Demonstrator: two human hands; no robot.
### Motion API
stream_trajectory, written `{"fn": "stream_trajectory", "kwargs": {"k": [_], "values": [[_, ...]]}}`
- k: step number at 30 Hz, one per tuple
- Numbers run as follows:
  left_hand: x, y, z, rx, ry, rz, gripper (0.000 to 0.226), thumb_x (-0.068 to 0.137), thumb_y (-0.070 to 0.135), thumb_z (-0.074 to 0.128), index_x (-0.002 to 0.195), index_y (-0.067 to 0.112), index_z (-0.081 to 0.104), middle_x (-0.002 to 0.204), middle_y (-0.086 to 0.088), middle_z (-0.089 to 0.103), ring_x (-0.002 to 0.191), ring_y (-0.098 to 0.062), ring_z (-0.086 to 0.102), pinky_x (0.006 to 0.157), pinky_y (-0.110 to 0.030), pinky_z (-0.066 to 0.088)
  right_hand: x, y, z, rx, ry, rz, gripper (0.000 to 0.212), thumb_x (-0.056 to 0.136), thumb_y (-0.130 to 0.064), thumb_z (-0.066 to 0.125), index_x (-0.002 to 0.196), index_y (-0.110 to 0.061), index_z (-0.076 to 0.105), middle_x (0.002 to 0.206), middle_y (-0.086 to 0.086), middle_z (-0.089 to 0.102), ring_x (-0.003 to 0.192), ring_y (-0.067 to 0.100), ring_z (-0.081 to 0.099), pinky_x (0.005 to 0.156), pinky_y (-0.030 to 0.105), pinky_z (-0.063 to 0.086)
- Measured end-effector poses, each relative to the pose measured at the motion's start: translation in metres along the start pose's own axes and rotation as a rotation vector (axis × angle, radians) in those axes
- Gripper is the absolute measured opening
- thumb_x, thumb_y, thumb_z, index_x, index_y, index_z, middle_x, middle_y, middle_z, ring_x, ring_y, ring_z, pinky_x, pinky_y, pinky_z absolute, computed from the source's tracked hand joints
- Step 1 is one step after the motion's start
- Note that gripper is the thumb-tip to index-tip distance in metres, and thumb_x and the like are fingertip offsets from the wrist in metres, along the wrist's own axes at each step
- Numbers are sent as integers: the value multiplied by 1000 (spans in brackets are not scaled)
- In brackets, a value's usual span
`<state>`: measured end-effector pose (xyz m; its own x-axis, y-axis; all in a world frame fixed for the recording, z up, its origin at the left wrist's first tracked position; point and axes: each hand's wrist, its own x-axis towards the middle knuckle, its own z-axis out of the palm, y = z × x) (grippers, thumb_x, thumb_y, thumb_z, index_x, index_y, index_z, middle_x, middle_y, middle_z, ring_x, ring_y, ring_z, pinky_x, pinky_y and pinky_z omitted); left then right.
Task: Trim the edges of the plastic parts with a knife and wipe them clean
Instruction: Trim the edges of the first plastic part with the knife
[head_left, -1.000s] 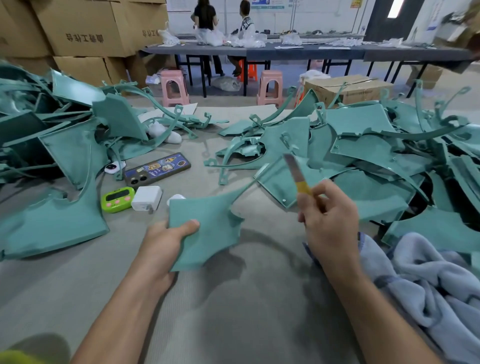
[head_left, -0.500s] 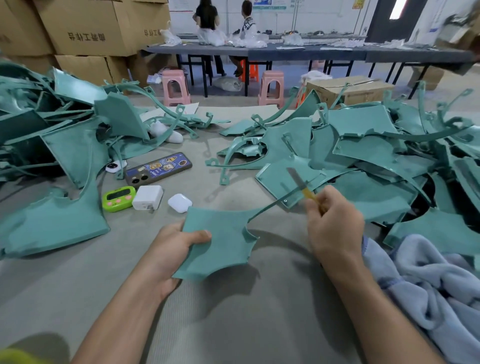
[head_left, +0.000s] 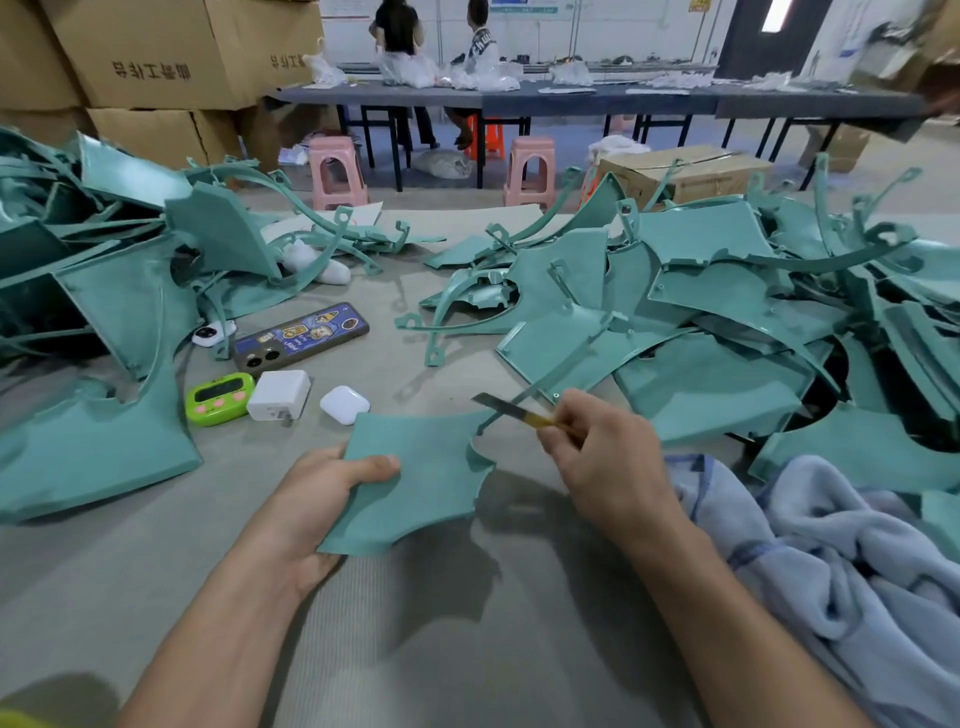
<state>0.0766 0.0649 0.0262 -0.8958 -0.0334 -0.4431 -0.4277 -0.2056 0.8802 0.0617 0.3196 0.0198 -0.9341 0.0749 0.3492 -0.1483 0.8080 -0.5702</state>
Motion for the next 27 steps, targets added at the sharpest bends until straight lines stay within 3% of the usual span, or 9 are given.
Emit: {"fn": "stream_trajectory", "kwargs": {"k": [3, 5, 7, 9, 10, 13, 16, 19, 27], "values": [[0, 0, 1, 16, 1, 5, 12, 89, 0, 63, 98, 1, 72, 87, -22, 76, 62, -31, 73, 43, -35, 54, 9, 8, -15, -44, 345, 186, 33, 96, -27, 66, 73, -21, 43, 51, -8, 46, 48, 6, 41, 49, 23, 23], [0, -2, 5, 22, -12, 15, 13, 88, -2, 63, 98, 0, 72, 90, -22, 76, 65, -32, 74, 46, -34, 56, 4, 8, -21, -20, 461, 152, 33, 96, -26, 67, 75, -22, 42, 49, -9, 42, 44, 4, 39, 46, 20, 22], [1, -4, 9, 32, -16, 23, 14, 89, -3, 63, 100, -1, 72, 92, -23, 76, 68, -33, 75, 49, -34, 57, -2, 3, -15, 94, 333, -12, 33, 95, -23, 69, 74, -26, 45, 50, -11, 43, 48, 5, 48, 41, 16, 30], [2, -5, 8, 16, -16, 21, 14, 89, -2, 63, 100, -1, 72, 92, -23, 76, 68, -33, 75, 49, -33, 57, -6, -3, -4, 82, 63, -84, 32, 93, -26, 70, 71, -28, 47, 55, -11, 50, 55, 3, 51, 48, 15, 36], [2, -6, 7, 6, -18, 19, 14, 89, -2, 63, 100, -1, 72, 92, -23, 76, 67, -32, 75, 48, -32, 57, -5, -2, 0, 19, -19, -69, 30, 93, -29, 70, 72, -26, 48, 58, -10, 52, 55, 4, 50, 51, 22, 37], [3, -7, 6, 4, -14, 24, 14, 88, -2, 63, 100, -1, 72, 91, -22, 76, 67, -31, 75, 48, -32, 56, 8, 10, -6, -65, 155, 123, 33, 95, -30, 66, 73, -21, 43, 56, -7, 50, 54, 8, 44, 53, 32, 28], [5, -9, 7, 1, 13, 66, 15, 88, -2, 65, 100, 2, 73, 92, -21, 77, 71, -33, 75, 50, -34, 57, 9, 21, -15, 21, 356, 173, 37, 95, -27, 66, 70, -23, 39, 50, -5, 45, 48, 8, 40, 47, 26, 25], [9, -10, 8, -22, 62, 133, 15, 89, 0, 67, 101, 5, 74, 93, -19, 77, 73, -34, 75, 51, -36, 57, 1, 10, -3, 233, 165, 50, 29, 94, -27, 69, 73, -23, 49, 62, -7, 56, 52, 8, 46, 44, 19, 33], [5, -9, 7, -74, 7, 181, 16, 89, 1, 67, 100, 8, 76, 97, -17, 77, 74, -32, 75, 52, -35, 57, 0, 0, 11, 227, -65, -23, 27, 94, -27, 69, 75, -22, 51, 69, -6, 63, 60, 15, 51, 54, 34, 41]]}}
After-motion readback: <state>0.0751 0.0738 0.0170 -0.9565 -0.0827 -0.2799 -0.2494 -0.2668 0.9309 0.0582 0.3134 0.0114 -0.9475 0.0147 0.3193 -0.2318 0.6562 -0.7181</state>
